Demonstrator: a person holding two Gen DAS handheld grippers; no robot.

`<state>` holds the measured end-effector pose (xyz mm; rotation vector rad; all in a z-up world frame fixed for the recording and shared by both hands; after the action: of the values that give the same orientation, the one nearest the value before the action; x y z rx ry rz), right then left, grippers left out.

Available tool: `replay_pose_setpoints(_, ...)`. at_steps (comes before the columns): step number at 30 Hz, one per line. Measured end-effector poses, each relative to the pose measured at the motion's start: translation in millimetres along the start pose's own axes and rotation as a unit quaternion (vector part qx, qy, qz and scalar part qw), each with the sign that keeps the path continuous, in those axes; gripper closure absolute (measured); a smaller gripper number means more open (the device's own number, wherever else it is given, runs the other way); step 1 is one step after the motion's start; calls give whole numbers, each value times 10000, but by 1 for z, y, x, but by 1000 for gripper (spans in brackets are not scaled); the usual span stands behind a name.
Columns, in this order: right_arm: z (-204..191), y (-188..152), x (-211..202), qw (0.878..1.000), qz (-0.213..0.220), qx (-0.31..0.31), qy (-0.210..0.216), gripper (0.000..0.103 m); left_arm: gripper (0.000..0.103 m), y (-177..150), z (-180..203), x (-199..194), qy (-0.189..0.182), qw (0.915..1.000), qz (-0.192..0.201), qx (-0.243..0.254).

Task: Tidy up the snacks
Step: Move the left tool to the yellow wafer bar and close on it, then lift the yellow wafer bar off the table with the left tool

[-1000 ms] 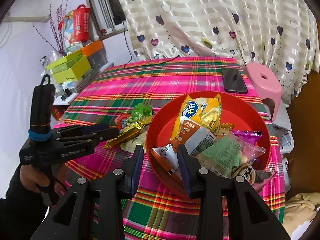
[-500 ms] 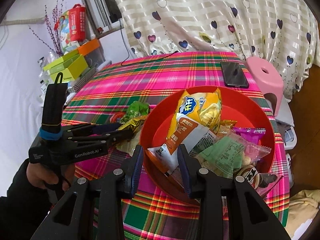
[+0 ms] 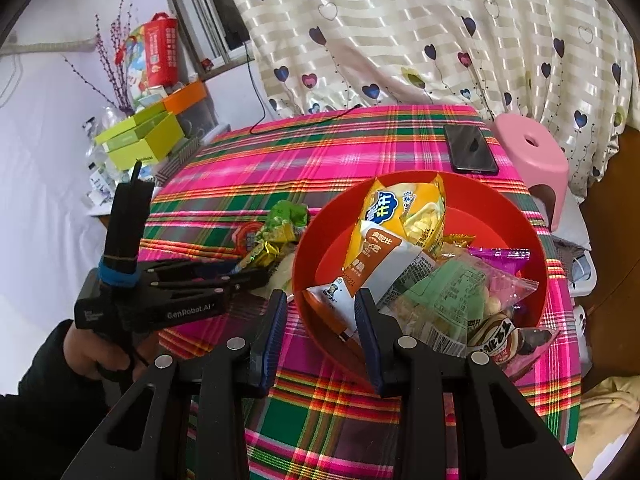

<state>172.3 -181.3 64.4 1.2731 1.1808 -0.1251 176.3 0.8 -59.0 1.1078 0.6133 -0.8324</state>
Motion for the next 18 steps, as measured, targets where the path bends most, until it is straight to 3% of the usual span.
replay_pose_setpoints(18,-27,0,-3,9998,-32,-154,136,70,80,-30,-15,-63,47,9971,602,-459)
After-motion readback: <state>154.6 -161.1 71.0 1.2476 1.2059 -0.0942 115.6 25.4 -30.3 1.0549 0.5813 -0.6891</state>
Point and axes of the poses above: each gripper's, at about its wrist camera, not at the fingertips, and x roughly the way its jaws point, z to its right, y to its top, the point moved 3 cm from there along x, roughly the way its jaws point, and after that the axes turned 9 degrees about -x, right-handed, at the moved point
